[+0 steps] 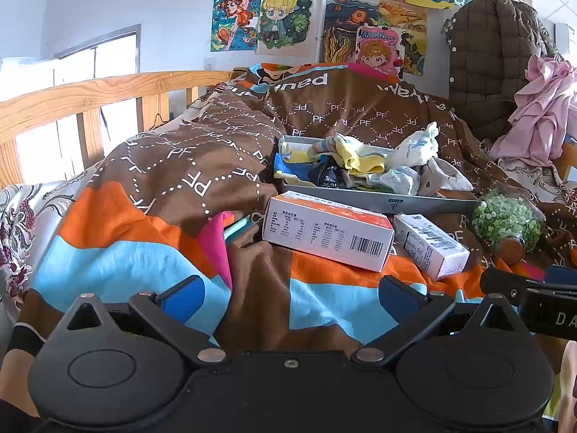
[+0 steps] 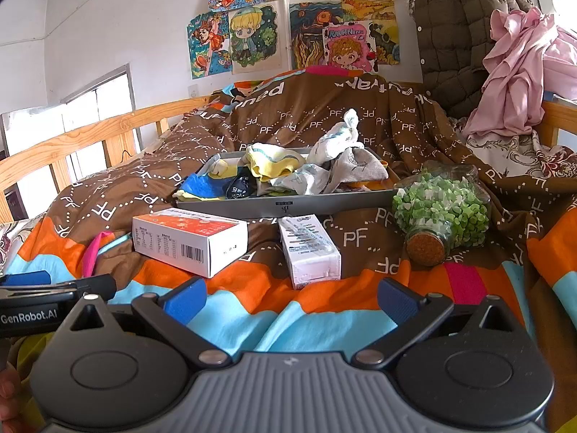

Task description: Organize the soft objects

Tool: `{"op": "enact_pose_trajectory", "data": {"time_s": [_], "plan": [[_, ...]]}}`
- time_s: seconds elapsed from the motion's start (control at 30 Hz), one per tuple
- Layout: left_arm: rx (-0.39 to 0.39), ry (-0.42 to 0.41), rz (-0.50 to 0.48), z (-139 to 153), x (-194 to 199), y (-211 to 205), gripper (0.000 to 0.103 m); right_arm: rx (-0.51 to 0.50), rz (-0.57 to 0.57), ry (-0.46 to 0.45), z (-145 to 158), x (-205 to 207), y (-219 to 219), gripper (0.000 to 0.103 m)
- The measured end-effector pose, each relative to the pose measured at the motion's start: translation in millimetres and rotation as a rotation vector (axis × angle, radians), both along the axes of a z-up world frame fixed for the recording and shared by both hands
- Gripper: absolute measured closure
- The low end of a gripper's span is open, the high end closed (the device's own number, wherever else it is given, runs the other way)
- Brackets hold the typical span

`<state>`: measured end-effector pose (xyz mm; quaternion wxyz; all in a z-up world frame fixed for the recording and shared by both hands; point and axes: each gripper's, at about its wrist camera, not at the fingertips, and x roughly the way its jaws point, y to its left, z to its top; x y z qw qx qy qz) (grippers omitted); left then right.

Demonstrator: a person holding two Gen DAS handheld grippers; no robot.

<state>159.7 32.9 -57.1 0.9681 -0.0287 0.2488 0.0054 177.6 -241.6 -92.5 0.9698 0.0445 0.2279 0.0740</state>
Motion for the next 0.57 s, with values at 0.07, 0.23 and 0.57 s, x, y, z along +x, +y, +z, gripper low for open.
{"op": "enact_pose_trajectory", "data": {"time_s": [0.07, 0.23, 0.57], "plan": [[0.000, 0.002, -0.001, 0.0, 0.0, -0.1, 0.001, -0.001, 0.000, 0.002, -1.1, 0.1, 0.3, 0.000], [0.000, 0.002, -0.005, -0.6, -1.1, -1.1, 0.001, 0.001, -0.002, 0.008, -5.0, 0.1, 0.1, 0.000], [0.001, 0.000, -0.005, 0.0, -1.3, -1.9, 0.001, 0.001, -0.002, 0.014, -3.7, 0.9, -1.6, 0.000]]}}
